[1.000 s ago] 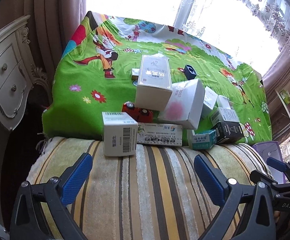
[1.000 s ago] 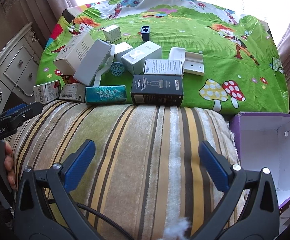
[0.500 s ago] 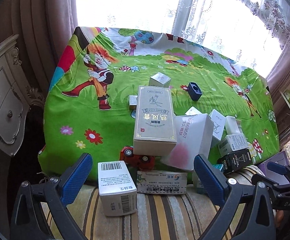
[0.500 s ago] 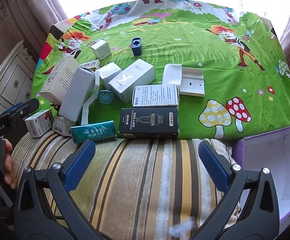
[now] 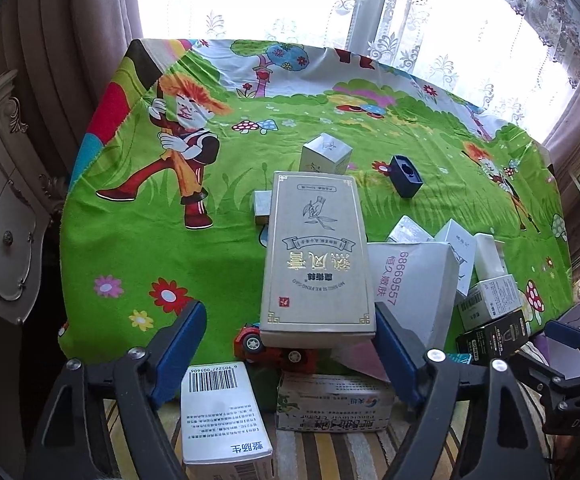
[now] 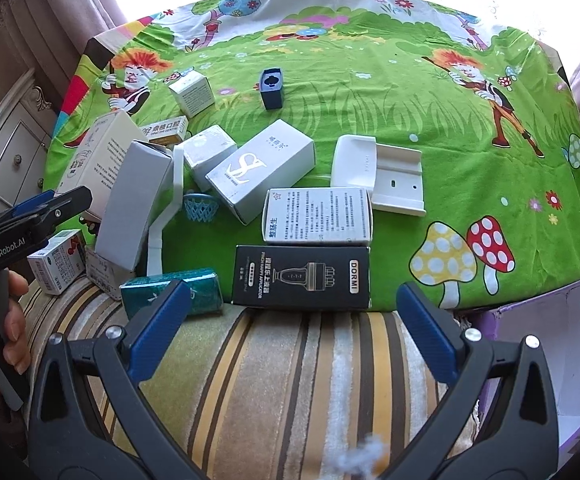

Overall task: Organize rigid objects
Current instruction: 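Grasp the black DORMI box with the right gripper while the left gripper grasps a beige box, then carry the black DORMI box into the purple box and release it with the right gripper, then return the right gripper to the bed and grasp the white barcode box with the left gripper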

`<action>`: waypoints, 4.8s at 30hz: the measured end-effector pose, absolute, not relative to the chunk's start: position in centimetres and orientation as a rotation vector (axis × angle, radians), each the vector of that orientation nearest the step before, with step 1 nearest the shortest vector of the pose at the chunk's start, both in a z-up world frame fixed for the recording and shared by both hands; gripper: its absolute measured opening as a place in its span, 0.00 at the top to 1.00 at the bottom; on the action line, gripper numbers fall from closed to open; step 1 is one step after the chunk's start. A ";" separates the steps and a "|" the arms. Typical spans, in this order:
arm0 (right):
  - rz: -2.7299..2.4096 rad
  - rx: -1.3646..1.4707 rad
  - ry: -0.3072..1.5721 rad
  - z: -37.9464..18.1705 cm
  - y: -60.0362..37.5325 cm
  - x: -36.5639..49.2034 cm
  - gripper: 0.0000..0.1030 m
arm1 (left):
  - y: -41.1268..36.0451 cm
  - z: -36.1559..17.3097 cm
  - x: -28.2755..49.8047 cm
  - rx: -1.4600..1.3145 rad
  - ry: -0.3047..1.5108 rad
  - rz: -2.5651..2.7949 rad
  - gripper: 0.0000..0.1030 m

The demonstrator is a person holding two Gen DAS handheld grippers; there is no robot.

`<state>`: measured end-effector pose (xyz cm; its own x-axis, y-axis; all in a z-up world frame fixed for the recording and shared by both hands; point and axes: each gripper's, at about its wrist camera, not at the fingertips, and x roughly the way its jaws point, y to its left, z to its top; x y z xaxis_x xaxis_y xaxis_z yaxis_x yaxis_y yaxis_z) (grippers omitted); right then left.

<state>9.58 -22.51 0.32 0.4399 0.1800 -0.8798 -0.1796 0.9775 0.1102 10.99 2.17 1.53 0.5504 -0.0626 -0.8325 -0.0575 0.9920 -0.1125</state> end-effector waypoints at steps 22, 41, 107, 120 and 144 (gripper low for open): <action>0.209 -0.014 1.158 -2.2 -22.3 11.1 0.16 | 2.3 2.9 8.7 -0.153 0.881 0.011 0.48; 0.241 0.054 1.013 1.2 -24.3 7.7 0.17 | 1.1 6.0 4.4 -0.104 0.756 0.079 0.49; -0.202 0.272 0.841 5.4 -48.2 -5.9 0.05 | -22.6 9.6 -5.3 -0.105 0.826 -0.614 0.25; -0.181 0.235 0.754 7.5 -46.9 -6.5 0.01 | -14.8 8.9 -5.0 -0.189 0.792 -0.411 0.25; 0.069 0.169 0.801 8.2 -39.0 -4.1 0.01 | 0.6 6.1 -4.3 -0.317 0.881 -0.068 0.25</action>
<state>-4.13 -38.97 8.22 0.6948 0.1255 -0.7082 0.0028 0.9842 0.1771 -4.28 0.63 6.13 0.6373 -0.1879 -0.7474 -0.0716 0.9512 -0.3002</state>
